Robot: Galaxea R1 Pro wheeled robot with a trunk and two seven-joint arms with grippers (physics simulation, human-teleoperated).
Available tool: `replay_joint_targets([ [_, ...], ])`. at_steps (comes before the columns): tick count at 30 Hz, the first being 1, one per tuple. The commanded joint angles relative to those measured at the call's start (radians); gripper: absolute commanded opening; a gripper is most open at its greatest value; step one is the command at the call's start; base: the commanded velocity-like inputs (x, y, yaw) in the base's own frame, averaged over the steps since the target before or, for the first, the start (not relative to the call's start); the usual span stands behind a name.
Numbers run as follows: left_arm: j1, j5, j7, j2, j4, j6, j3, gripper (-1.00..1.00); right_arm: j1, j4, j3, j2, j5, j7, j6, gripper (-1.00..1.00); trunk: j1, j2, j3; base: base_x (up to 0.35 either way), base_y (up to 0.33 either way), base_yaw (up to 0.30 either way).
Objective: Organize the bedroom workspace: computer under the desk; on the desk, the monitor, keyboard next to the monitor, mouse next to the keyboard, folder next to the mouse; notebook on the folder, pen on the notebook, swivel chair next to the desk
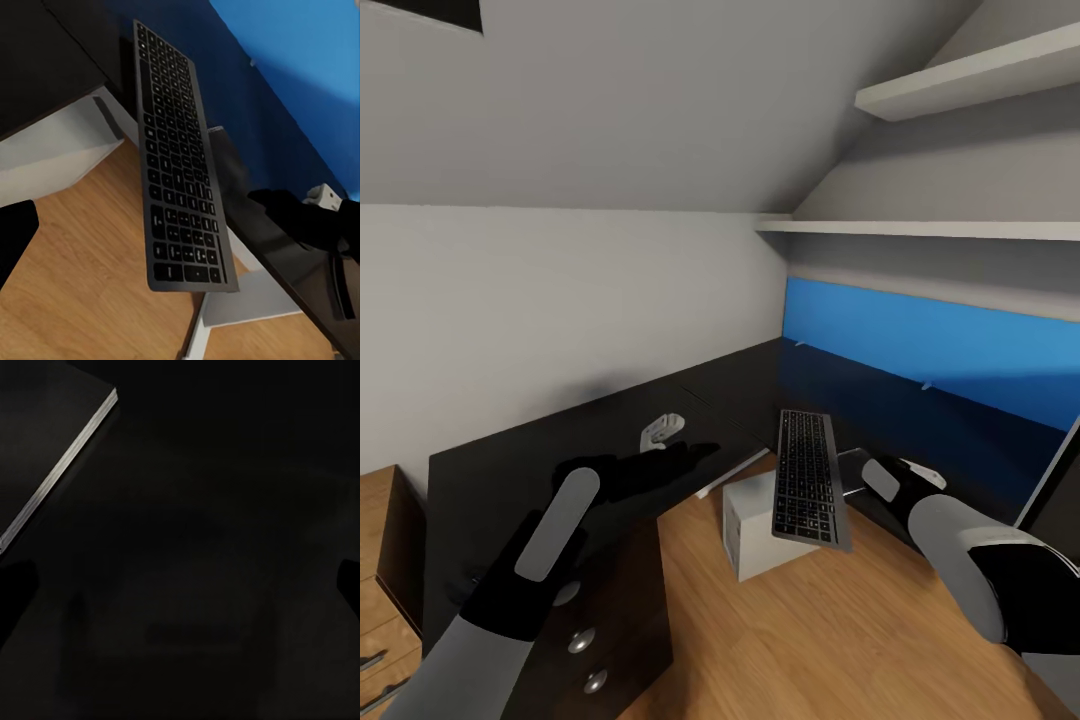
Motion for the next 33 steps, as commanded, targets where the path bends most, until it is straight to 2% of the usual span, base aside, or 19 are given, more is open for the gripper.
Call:
replay_joint_targets([
  [1, -0.001, 0.010, 0.010, 0.001, -0.001, 0.000, -0.001, 1.00, 0.000, -0.002, 0.009, 0.000, -0.005, -0.005, 0.008, 1.00, 0.000, -0.001, -0.001, 0.000, 0.000, 0.000],
  [6, -0.001, 0.010, 0.009, 0.001, -0.002, 0.000, -0.005, 1.00, 0.000, -0.003, 0.010, 0.002, -0.004, -0.005, -0.001, 1.00, 0.000, -0.001, -0.001, 0.000, 0.000, 0.000],
  [12, -0.001, 0.010, 0.009, 0.001, -0.002, 0.000, -0.008, 1.00, 0.000, -0.014, 0.010, 0.021, -0.001, -0.007, -0.003, 1.00, 0.000, -0.001, -0.001, 0.000, 0.000, 0.000],
  [15, -0.001, 0.010, 0.010, 0.001, -0.002, 0.000, -0.008, 1.00, 0.010, -0.064, 0.008, 0.042, 0.018, -0.009, -0.004, 1.00, 0.000, -0.001, -0.001, 0.000, 0.000, 0.000],
  [20, -0.001, 0.010, 0.010, 0.001, -0.002, 0.000, -0.008, 1.00, 0.035, -0.122, 0.008, 0.054, 0.041, -0.024, -0.003, 1.00, 0.000, -0.001, -0.001, 0.000, 0.000, 0.000],
  [25, -0.001, 0.011, 0.009, 0.001, -0.002, 0.000, -0.009, 1.00, 0.123, -0.315, 0.009, 0.059, 0.050, -0.139, 0.006, 1.00, 0.000, -0.001, -0.001, 0.000, 0.000, 0.000],
  [26, -0.001, 0.011, 0.009, 0.001, -0.002, 0.000, -0.009, 1.00, 0.159, -0.390, 0.009, 0.060, 0.050, -0.177, 0.015, 1.00, 0.000, -0.001, -0.001, 0.000, 0.000, 0.000],
  [33, -0.001, 0.011, 0.009, 0.001, -0.002, 0.000, -0.009, 1.00, 0.289, -0.660, 0.008, 0.061, 0.047, -0.257, 0.091, 1.00, 0.000, -0.001, -0.001, 0.000, 0.000, 0.000],
])
